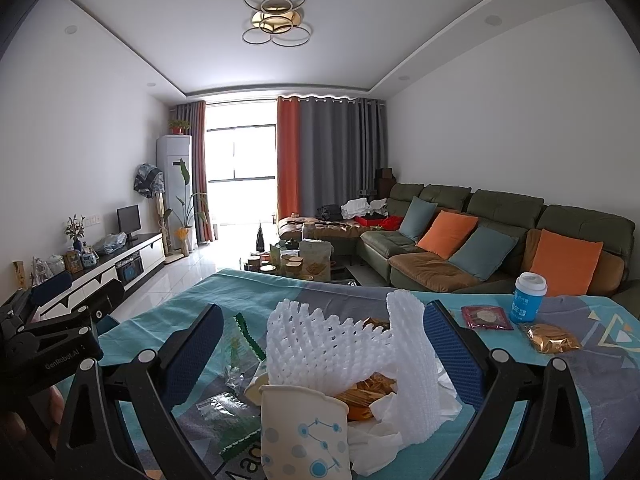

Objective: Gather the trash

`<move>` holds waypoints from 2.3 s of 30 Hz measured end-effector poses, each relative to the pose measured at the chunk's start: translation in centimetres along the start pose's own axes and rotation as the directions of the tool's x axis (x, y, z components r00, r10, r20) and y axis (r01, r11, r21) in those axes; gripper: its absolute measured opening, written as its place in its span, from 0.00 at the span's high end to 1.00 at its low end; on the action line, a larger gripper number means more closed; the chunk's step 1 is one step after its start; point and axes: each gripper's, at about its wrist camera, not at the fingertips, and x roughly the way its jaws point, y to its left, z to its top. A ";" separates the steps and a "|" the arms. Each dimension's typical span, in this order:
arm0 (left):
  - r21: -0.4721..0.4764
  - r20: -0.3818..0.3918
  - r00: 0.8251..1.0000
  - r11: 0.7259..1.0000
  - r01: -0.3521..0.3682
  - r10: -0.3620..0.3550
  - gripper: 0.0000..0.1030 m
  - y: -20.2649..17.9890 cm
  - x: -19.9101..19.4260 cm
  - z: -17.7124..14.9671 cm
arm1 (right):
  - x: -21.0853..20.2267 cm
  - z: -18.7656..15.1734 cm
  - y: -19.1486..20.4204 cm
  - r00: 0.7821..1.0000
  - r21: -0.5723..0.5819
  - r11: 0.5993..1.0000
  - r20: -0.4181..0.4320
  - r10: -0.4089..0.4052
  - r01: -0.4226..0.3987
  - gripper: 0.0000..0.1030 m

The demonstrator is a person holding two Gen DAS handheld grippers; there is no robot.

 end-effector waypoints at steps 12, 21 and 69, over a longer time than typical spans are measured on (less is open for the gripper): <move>0.001 -0.008 1.000 1.000 0.004 -0.004 0.05 0.0 -0.2 -0.3 | 0.1 0.0 0.1 1.000 0.002 1.000 -0.002 0.003 -0.003 0.06; 0.021 -0.075 0.991 0.993 0.114 -0.112 0.05 -0.8 0.1 -0.6 | 0.4 -0.6 0.1 1.000 0.021 1.000 -0.030 0.006 -0.006 0.06; -0.081 -0.375 0.748 0.823 0.563 -0.548 0.98 -1.4 1.8 -3.7 | -2.7 4.7 -2.8 0.991 0.129 0.985 -0.054 0.126 -0.118 0.87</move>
